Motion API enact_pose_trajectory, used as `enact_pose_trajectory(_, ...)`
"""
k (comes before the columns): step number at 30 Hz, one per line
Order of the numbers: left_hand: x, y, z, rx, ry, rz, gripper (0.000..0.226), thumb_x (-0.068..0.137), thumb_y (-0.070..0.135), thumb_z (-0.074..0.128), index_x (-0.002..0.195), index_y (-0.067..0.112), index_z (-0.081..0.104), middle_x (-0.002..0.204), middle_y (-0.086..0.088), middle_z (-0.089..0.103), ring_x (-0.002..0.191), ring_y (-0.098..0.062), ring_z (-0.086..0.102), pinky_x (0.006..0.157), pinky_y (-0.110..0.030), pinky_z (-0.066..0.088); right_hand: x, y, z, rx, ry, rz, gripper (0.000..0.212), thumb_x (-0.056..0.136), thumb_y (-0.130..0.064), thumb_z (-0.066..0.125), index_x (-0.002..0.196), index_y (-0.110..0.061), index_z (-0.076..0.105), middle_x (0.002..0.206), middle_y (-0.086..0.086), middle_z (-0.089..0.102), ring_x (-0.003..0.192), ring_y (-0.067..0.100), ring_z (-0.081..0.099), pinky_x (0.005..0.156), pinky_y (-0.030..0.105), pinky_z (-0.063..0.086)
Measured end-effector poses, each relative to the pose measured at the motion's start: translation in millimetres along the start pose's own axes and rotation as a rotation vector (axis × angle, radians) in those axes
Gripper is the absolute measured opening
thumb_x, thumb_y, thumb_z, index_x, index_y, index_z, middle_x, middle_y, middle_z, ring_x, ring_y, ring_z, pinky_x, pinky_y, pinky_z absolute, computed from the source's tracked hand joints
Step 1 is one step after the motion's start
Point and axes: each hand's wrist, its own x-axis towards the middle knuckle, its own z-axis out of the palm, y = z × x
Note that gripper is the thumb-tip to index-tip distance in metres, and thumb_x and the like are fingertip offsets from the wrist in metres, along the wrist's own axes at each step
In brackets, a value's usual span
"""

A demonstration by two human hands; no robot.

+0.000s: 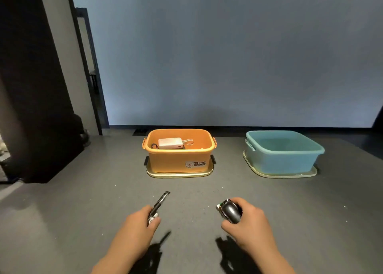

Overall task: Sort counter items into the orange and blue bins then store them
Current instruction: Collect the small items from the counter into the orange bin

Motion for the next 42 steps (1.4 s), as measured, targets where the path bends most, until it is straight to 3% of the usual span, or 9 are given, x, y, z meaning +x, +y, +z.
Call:
enact_pose_trajectory(5, 65.0, 31.4, 14.8, -0.085, 0.066, -0.040, 0.023, 0.092, 0.039, 0.051, 0.076, 0.024, 0.046, 0.067, 0.002, 0.054, 0.063, -0.009, 0.048, 0.053, -0.024, 0.033, 88.9, 13.9, -4.0, 0.013, -0.018, -0.044, 0.042, 0.053, -0.043, 0.058, 0.094, -0.044, 0.058, 0.077, -0.017, 0.064, 0.072, 0.004, 0.059, 0.058, 0.016, 0.043)
enact_pose_trajectory(12, 110.8, 18.3, 43.4, -0.143, -0.044, -0.194, 0.010, 0.089, 0.034, 0.059, 0.082, 0.027, 0.056, 0.073, 0.007, 0.060, 0.077, -0.009, 0.058, 0.063, -0.014, 0.039, 141.8, 21.3, 25.5, 0.044, -0.168, -0.010, 0.043, 0.053, -0.042, 0.061, 0.096, -0.047, 0.058, 0.085, -0.017, 0.066, 0.081, 0.006, 0.060, 0.070, 0.017, 0.047)
enact_pose_trajectory(15, 151.5, 31.0, 42.7, -0.132, 0.015, -0.110, 0.013, 0.091, 0.036, 0.056, 0.082, 0.027, 0.055, 0.072, 0.004, 0.061, 0.072, -0.010, 0.058, 0.060, -0.023, 0.041, 160.0, 25.5, 25.0, 0.043, -0.182, -0.003, 0.042, 0.058, -0.037, 0.066, 0.098, -0.045, 0.059, 0.087, -0.016, 0.066, 0.082, 0.007, 0.060, 0.067, 0.015, 0.045)
enact_pose_trajectory(19, 212.9, 60.6, 33.2, -0.127, 0.079, 0.048, 0.006, 0.092, 0.039, 0.054, 0.089, 0.034, 0.054, 0.076, 0.010, 0.061, 0.072, -0.005, 0.057, 0.056, -0.024, 0.040, 185.0, 26.2, 4.5, 0.045, -0.095, 0.027, 0.039, 0.058, -0.031, 0.070, 0.087, -0.052, 0.054, 0.081, -0.016, 0.067, 0.078, 0.007, 0.060, 0.064, 0.017, 0.044)
enact_pose_trajectory(25, 313.1, 73.3, 4.7, -0.031, 0.143, 0.148, 0.008, 0.094, 0.039, 0.052, 0.088, 0.038, 0.047, 0.076, 0.013, 0.058, 0.068, -0.005, 0.055, 0.055, -0.026, 0.043, 252.9, 1.5, 2.2, 0.119, 0.053, -0.014, 0.041, 0.054, -0.024, 0.075, 0.083, -0.049, 0.061, 0.076, -0.032, 0.063, 0.078, -0.011, 0.058, 0.057, 0.006, 0.043)
enact_pose_trajectory(29, 365.3, 66.7, 10.1, 0.038, 0.039, 0.206, 0.007, 0.095, 0.039, 0.049, 0.091, 0.034, 0.048, 0.077, 0.012, 0.056, 0.067, -0.006, 0.052, 0.051, -0.020, 0.031, 305.7, -35.8, 42.8, 0.196, 0.001, -0.063, 0.038, 0.060, -0.031, 0.080, 0.089, -0.045, 0.061, 0.081, -0.027, 0.066, 0.081, -0.007, 0.060, 0.054, 0.005, 0.042)
enact_pose_trajectory(34, 394.3, 43.1, 39.4, 0.066, -0.108, 0.228, 0.011, 0.094, 0.044, 0.048, 0.101, 0.036, 0.050, 0.092, 0.014, 0.060, 0.079, -0.005, 0.055, 0.059, -0.021, 0.042, 363.6, -60.9, 100.2, 0.090, -0.066, -0.078, 0.044, 0.070, -0.037, 0.077, 0.109, -0.037, 0.057, 0.099, -0.017, 0.062, 0.088, 0.004, 0.056, 0.062, 0.010, 0.042)
enact_pose_trajectory(38, 404.5, 33.8, 54.3, 0.049, -0.136, 0.235, 0.016, 0.094, 0.047, 0.047, 0.105, 0.037, 0.053, 0.098, 0.013, 0.065, 0.087, -0.008, 0.059, 0.073, -0.032, 0.053, 379.4, -55.0, 124.9, -0.086, -0.071, -0.055, 0.039, 0.067, -0.042, 0.076, 0.102, -0.039, 0.056, 0.090, -0.019, 0.061, 0.079, 0.005, 0.056, 0.059, 0.013, 0.045)
enact_pose_trajectory(42, 409.2, 33.2, 62.1, 0.069, -0.179, 0.256, 0.017, 0.094, 0.043, 0.048, 0.106, 0.034, 0.053, 0.102, 0.008, 0.065, 0.089, -0.013, 0.058, 0.066, -0.030, 0.045, 386.9, -51.5, 133.2, -0.258, -0.074, -0.071, 0.032, 0.074, -0.040, 0.071, 0.099, -0.034, 0.052, 0.089, -0.013, 0.061, 0.076, 0.007, 0.058, 0.060, 0.024, 0.053)
